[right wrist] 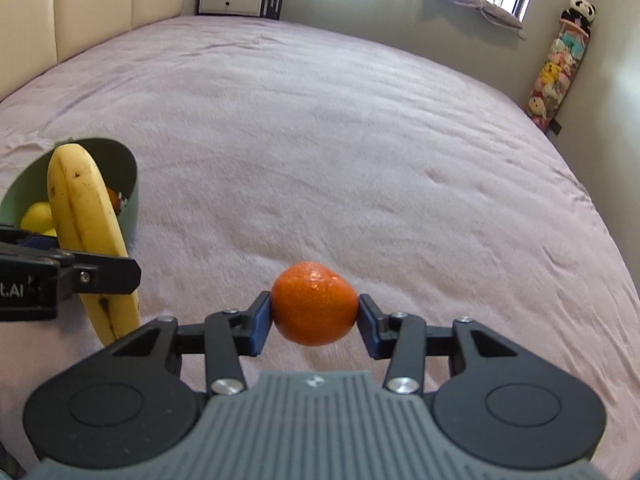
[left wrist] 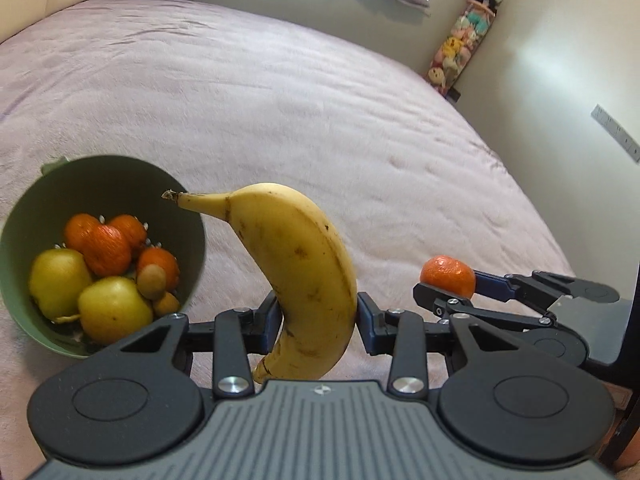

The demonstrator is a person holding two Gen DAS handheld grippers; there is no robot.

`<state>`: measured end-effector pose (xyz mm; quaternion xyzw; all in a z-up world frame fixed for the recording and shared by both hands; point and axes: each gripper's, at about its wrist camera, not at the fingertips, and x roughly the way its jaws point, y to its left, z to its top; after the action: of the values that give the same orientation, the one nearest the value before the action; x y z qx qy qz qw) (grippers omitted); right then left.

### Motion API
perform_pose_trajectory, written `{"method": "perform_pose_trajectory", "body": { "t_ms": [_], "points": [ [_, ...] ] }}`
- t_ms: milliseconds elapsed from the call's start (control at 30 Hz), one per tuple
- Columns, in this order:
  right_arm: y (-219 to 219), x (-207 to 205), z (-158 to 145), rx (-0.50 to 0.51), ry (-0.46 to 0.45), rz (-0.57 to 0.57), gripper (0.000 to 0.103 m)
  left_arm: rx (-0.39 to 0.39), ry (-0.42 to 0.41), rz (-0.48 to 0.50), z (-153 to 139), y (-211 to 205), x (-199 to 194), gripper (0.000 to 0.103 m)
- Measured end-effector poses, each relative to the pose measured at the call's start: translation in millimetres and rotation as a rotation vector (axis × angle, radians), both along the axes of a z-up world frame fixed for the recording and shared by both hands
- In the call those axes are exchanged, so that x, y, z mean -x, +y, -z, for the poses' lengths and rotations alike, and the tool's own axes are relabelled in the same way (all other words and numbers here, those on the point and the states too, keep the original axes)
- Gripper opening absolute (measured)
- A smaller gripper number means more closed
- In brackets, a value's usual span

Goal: Organize fruits
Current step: 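Lift and carry the banana and mandarin over the green colander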

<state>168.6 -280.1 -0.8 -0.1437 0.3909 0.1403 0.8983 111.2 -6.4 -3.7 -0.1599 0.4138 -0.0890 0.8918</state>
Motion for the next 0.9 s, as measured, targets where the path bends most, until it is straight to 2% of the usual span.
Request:
{"method": "perform_pose_trajectory", "body": {
  "t_ms": [300,500,700,900],
  "points": [
    [19,5,-31,-0.030,-0.075,-0.069,0.043,0.043,-0.090,-0.031,-36,21,6,0.044],
    [41,0,-47,-0.054,-0.113,-0.129,0.043,0.053,-0.108,-0.127,-49,50,4,0.044],
    [76,-9,-56,-0.092,-0.148,-0.208,0.043,0.115,-0.091,-0.248,-45,87,-3,0.044],
    [112,-18,-51,-0.117,-0.154,-0.317,0.043,0.209,-0.008,-0.350,-26,122,-13,0.044]
  ]
}}
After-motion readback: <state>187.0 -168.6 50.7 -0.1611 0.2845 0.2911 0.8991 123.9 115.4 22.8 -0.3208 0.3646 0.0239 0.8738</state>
